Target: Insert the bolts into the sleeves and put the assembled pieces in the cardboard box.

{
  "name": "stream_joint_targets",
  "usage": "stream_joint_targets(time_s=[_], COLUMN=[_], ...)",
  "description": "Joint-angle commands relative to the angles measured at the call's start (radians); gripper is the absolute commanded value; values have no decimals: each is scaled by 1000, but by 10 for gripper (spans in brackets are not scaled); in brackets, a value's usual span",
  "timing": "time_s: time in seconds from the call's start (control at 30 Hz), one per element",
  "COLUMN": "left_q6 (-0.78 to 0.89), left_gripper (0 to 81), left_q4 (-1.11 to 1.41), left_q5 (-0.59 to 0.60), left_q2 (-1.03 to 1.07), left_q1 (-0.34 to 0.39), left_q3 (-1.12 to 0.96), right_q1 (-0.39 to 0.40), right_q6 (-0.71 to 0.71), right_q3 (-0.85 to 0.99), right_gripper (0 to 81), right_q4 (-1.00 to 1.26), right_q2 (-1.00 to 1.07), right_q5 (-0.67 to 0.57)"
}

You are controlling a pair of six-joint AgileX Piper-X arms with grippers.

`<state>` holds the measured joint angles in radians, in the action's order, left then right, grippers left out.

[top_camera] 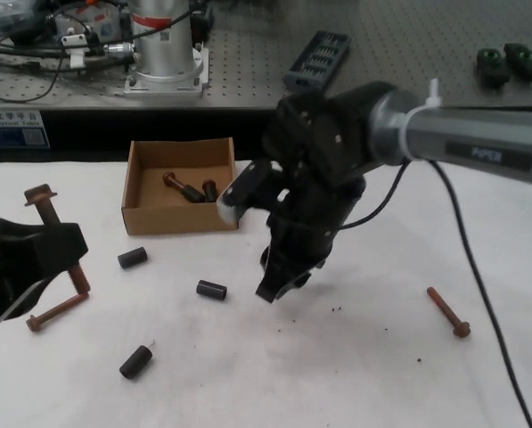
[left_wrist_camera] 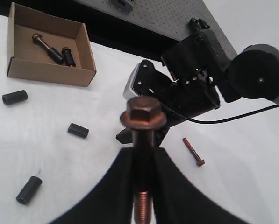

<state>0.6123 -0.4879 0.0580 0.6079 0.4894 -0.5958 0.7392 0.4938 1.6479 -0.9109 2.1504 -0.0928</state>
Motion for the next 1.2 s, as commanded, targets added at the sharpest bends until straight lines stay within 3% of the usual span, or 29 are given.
stream_joint_targets(time_s=[0.0, 0.3, 0.93, 1.17], left_q6=[17, 15, 6, 2], left_gripper=[6, 6, 6, 6], left_q4=[12, 12, 12, -54], left_q5=[23, 34, 86, 86], left_q2=[-11, -11, -13, -60], left_q1=[-1, -1, -1, -1], left_q3=[-1, -1, -1, -1], right_q1=[7, 30, 110, 108], right_q6=[28, 130, 119, 101], right_q3=[17, 71, 230, 229], right_gripper=[310, 310, 309, 259], right_q4=[-6, 47, 42, -34], right_q2=[-1, 23, 160, 166], right_q5=[0, 1, 30, 62])
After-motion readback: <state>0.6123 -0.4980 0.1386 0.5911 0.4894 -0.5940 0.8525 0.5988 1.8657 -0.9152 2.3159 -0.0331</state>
